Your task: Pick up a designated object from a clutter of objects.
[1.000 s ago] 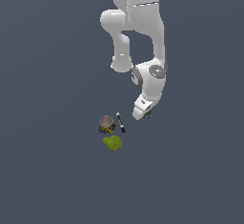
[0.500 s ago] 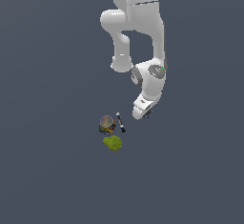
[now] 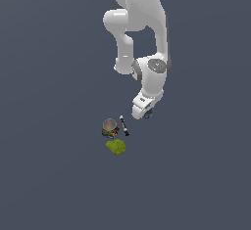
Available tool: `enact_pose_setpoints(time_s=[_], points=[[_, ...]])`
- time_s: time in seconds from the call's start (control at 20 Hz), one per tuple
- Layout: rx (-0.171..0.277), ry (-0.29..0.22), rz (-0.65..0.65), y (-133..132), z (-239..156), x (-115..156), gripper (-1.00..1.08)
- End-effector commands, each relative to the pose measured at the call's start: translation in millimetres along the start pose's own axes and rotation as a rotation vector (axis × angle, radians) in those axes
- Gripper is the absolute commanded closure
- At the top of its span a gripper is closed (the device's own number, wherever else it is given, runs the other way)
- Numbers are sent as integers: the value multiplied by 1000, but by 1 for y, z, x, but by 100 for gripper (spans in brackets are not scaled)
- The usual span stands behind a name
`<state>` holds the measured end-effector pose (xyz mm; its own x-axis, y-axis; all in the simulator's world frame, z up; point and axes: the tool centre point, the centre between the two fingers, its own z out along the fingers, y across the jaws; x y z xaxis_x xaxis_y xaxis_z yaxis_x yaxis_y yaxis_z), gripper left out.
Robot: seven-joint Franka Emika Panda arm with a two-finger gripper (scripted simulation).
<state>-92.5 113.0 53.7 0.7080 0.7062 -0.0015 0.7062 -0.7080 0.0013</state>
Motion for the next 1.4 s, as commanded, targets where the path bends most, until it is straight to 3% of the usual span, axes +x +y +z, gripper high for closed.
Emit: enact_pose_setpoints(time_s=[0.0,1.35], points=[[-1,1,0,7,-15,-7,108],[5,6,-1,118,-245,-110,108]])
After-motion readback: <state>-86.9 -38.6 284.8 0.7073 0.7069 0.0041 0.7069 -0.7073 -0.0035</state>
